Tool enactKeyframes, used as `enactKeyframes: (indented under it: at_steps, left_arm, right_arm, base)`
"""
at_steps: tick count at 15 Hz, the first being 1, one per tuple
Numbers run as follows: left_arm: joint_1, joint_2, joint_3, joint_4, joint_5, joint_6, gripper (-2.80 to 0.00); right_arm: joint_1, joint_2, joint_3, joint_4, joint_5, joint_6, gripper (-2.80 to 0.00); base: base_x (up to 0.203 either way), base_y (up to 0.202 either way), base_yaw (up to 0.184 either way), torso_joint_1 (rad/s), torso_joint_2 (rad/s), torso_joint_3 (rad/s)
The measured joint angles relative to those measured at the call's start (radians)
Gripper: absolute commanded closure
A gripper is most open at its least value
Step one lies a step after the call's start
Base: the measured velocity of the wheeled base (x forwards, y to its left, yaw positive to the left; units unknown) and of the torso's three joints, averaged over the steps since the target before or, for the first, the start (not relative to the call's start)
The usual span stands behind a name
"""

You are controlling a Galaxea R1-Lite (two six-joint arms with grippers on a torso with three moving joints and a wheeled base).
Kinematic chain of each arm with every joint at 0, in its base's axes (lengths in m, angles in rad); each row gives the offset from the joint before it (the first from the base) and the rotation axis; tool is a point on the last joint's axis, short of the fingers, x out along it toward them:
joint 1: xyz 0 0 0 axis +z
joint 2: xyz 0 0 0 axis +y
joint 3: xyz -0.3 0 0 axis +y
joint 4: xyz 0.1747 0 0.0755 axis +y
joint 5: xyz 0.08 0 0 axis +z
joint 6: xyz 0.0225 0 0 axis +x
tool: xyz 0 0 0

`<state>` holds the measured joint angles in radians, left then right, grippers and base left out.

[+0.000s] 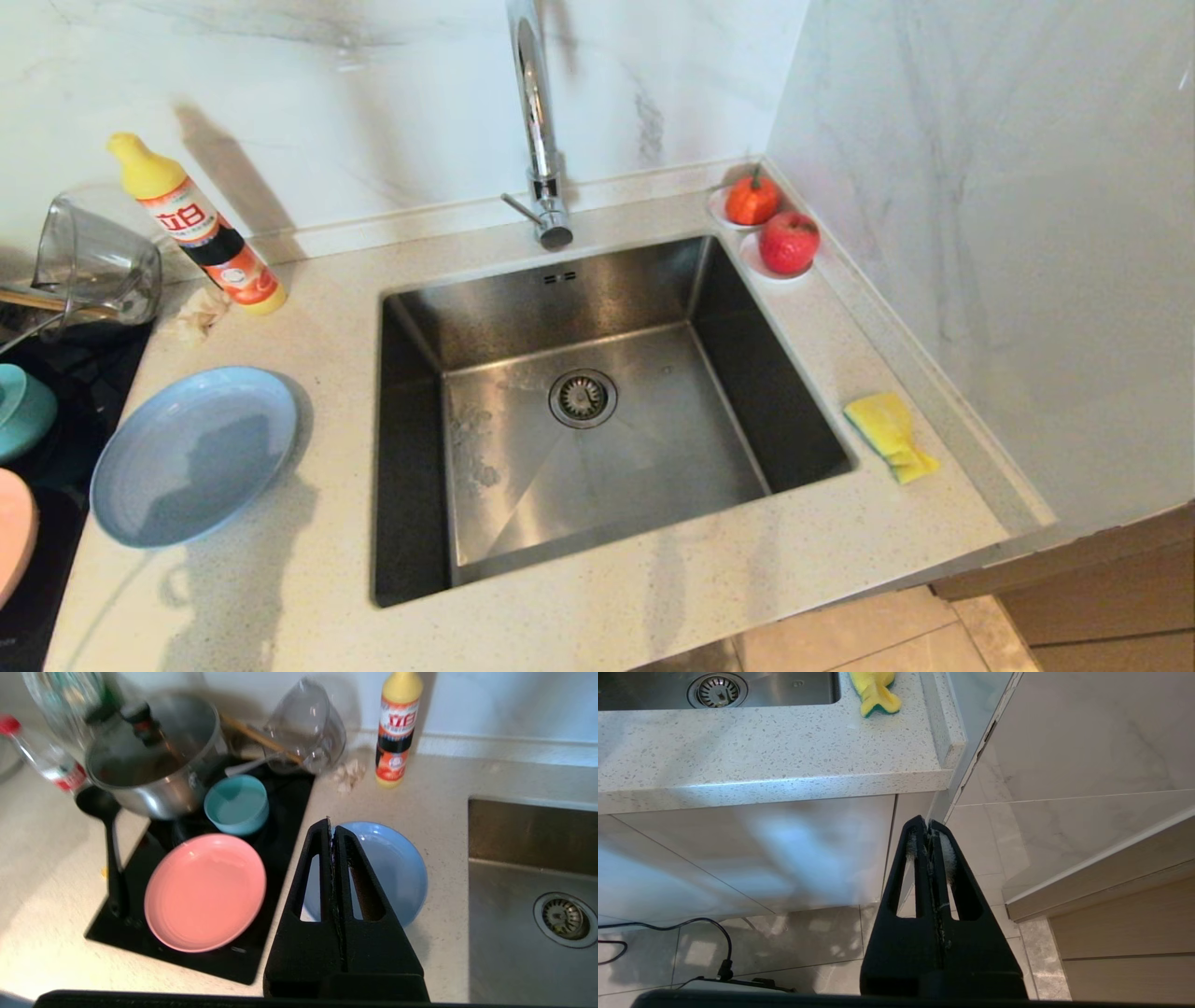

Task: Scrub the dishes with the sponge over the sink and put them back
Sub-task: Place the plate on the plate

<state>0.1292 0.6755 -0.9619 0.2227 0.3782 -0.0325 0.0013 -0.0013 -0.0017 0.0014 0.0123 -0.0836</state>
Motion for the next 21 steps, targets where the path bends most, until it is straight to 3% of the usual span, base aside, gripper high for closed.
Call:
enactKeyframes:
  at_steps: [2,4,7,13,21]
  left_arm:
    - [0.172,0.136,-0.101,0.043,-0.127,-0.038,0.0]
    - [0.352,0.252,-0.161,0.053,-0.296,-0.052,0.0]
    - [0.55,0.41,-0.183,0.024,-0.484,-0.067,0.0]
    - [0.844,0.654,-0.163,-0.095,-0.58,-0.112,0.0]
    - [1.015,0.884,-0.13,-0.156,-0.625,-0.141,0.0]
  right_arm:
    - [0.0,0.0,0.0,0.0,0.001,0.0,0.0]
    - [0.0,0.0,0.001,0.0,0.0,0.0,0.0]
    - [0.0,0.0,0.0,0.0,0.0,0.0,0.0]
    - [0.0,0.0,0.001,0.0,0.0,0.0,0.0]
    - [0.0,0.0,0.001,0.0,0.0,0.0,0.0]
  base:
    - [0.0,0.0,0.0,0.0,0.0,0.0]
    - [0.0,0.0,0.0,0.0,0.0,0.0]
    - [0.0,0.0,0.0,0.0,0.0,0.0]
    - [0.0,0.0,0.0,0.0,0.0,0.0]
    - [0.0,0.0,0.0,0.0,0.0,0.0]
